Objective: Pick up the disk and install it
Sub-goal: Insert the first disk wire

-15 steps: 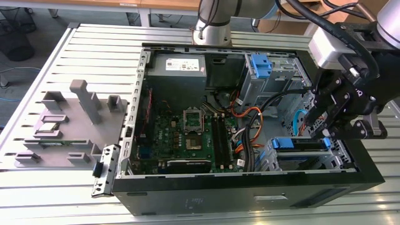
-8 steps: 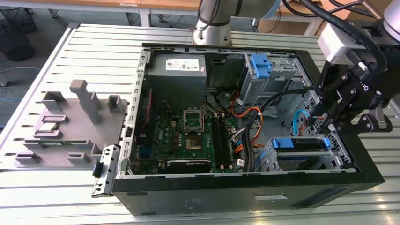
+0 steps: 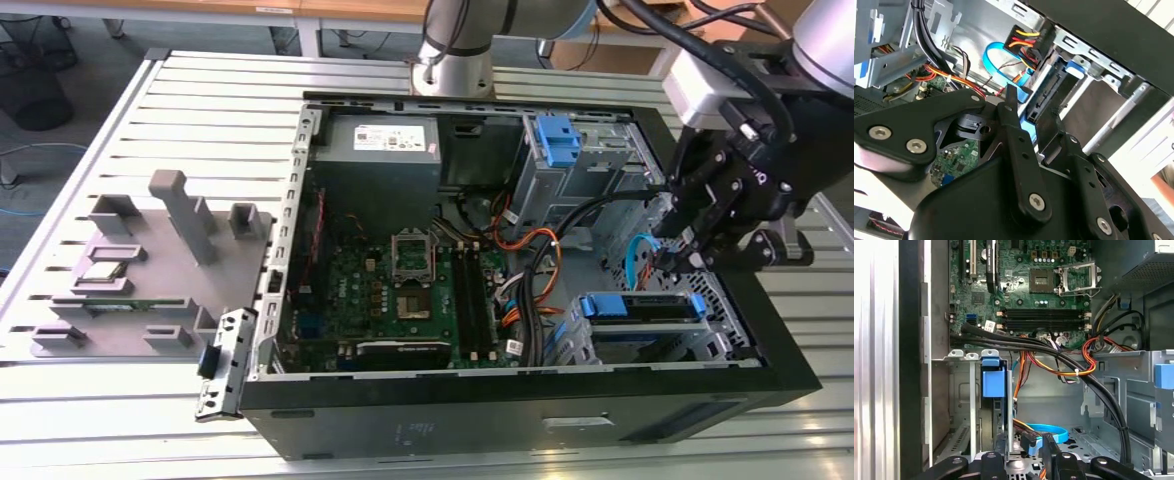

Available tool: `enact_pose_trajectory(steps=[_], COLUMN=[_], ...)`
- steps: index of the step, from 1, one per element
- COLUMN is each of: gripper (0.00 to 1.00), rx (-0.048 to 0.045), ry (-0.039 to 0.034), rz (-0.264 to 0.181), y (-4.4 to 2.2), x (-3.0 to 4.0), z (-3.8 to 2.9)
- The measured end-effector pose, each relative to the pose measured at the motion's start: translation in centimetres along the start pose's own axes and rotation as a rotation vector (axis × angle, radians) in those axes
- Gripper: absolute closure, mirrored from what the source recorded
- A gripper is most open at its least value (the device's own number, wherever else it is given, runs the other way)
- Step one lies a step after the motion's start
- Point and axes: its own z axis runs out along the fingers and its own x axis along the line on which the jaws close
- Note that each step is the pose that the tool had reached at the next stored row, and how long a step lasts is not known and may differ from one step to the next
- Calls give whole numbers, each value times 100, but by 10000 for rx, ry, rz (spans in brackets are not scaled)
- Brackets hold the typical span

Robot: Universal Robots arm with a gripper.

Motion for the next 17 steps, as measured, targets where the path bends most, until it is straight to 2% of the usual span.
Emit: enact_pose_trajectory(steps=[4, 17], gripper=[58, 58], rx=[-1, -4], ry=[-1, 3], rz=[0, 0], y=[-14, -16], x=[-18, -17], z=[47, 89])
